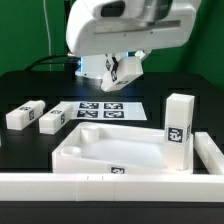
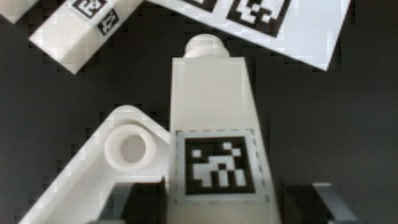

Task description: Assemble desk

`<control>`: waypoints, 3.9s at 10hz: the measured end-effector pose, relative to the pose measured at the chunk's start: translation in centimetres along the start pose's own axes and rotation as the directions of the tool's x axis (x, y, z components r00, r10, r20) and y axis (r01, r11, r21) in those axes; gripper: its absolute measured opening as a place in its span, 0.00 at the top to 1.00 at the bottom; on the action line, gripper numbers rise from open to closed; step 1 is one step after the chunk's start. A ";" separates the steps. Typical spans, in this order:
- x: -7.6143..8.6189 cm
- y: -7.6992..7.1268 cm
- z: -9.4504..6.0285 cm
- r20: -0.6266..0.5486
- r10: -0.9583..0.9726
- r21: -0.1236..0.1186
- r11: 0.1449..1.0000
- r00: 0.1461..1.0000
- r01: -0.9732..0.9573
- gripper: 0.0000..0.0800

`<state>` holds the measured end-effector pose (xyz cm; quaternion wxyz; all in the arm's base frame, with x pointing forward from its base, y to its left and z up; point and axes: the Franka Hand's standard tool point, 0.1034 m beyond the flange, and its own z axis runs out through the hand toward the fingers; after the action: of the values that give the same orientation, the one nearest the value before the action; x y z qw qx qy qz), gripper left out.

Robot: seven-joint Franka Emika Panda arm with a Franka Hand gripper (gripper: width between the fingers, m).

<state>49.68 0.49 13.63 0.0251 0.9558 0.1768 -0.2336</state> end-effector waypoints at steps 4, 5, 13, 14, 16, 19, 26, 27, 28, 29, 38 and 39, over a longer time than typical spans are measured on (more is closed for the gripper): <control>0.8 0.8 -1.3 -0.239 0.071 0.043 0.997 0.968 -0.062 0.64; 1.2 1.5 -2.4 -0.302 0.115 0.074 0.992 0.946 -0.097 0.64; 1.6 4.5 -3.4 -0.659 0.228 0.110 0.972 0.717 -0.208 0.64; 1.8 5.2 -4.1 -0.684 0.289 0.166 0.956 0.670 -0.242 0.64; 1.6 7.5 -4.5 -0.782 0.246 0.091 0.954 0.573 -0.285 0.64; 1.4 7.5 -3.8 -0.779 0.248 0.087 0.952 0.576 -0.292 0.64; 2.9 9.5 -1.5 -0.760 0.265 0.080 0.944 0.593 -0.319 0.64; 2.9 9.5 -1.4 -0.759 0.268 0.083 0.944 0.594 -0.321 0.64; 2.9 9.5 -1.4 -0.758 0.269 0.083 0.943 0.594 -0.321 0.64; 2.9 9.5 -1.4 -0.758 0.269 0.083 0.943 0.594 -0.321 0.64; 4.8 10.7 -0.4 -0.752 0.280 0.084 0.939 0.597 -0.335 0.64; 4.8 10.7 -0.4 -0.755 0.279 0.082 0.938 0.593 -0.338 0.64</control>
Offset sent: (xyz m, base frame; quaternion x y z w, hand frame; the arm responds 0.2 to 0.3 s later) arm 0.0112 -0.0034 0.0210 0.1010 0.1328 0.0801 0.9827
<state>57.62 -7.89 11.44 0.0227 0.9794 0.0110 0.2002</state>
